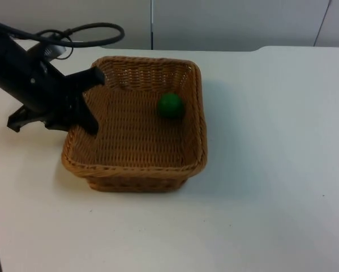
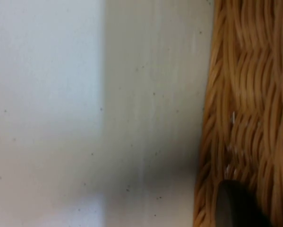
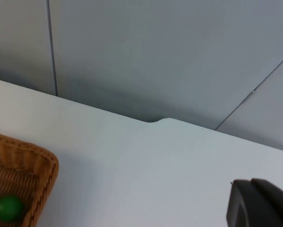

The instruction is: Pick up the basket with the left hand and place the ball into the basket with the right hand.

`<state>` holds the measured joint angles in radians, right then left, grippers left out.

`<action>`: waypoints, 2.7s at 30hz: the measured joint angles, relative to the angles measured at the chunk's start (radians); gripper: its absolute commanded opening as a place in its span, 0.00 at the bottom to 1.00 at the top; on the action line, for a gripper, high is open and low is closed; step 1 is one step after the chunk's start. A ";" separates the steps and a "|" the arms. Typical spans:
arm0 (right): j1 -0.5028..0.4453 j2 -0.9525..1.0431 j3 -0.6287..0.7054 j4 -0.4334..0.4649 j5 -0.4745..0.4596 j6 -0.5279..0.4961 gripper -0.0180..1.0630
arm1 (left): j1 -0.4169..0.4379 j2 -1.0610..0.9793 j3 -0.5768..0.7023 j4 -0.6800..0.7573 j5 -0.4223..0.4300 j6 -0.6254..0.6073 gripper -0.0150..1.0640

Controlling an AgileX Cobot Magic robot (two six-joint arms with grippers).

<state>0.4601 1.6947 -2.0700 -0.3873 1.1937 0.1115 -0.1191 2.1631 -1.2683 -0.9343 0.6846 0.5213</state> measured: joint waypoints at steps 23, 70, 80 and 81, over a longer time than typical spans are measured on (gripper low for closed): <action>0.000 0.000 0.000 0.000 -0.012 0.006 0.01 | 0.000 0.016 -0.020 -0.003 0.028 0.025 0.66; 0.081 -0.326 0.000 -0.127 -0.297 -0.414 0.01 | 0.084 -1.138 -0.271 0.790 0.391 -0.210 0.01; 0.287 -0.411 -0.001 -0.131 -0.150 -0.683 0.01 | 0.084 -1.590 -0.008 0.790 0.377 -0.105 0.01; 0.318 -0.411 -0.001 -0.123 -0.124 -0.730 0.01 | 0.084 -1.627 0.019 0.790 0.382 -0.102 0.01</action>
<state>0.7784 1.2841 -2.0706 -0.5104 1.0701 -0.6189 -0.0353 0.5356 -1.2495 -0.1440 1.0671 0.4196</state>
